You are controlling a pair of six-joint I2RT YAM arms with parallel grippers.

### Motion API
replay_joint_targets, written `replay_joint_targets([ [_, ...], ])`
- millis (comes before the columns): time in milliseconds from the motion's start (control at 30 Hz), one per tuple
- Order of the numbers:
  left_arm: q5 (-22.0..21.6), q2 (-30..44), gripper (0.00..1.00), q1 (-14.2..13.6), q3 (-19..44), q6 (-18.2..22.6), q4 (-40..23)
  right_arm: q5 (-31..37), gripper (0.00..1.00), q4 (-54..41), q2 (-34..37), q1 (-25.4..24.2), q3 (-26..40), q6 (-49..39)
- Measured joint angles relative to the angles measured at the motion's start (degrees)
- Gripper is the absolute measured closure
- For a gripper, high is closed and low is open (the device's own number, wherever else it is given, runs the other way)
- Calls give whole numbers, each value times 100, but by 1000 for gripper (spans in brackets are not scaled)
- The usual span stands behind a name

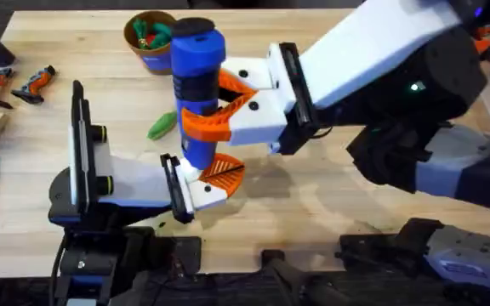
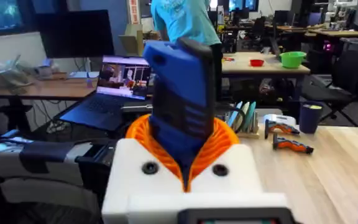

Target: Pick up the gripper from the table and insert it into the empty holder that is missing its gripper. Then pick up a screw, insert it into the mounting hole, and use the screwdriver to tighten it. Finally, clean up the table by picking up the vegetable and placing it into the bucket.

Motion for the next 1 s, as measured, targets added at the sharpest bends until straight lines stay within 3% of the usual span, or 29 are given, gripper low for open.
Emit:
replay_joint_targets([
  [1000,0,-2,989,0,0,0,0,-63,976,-140,-2,2,79,-81],
])
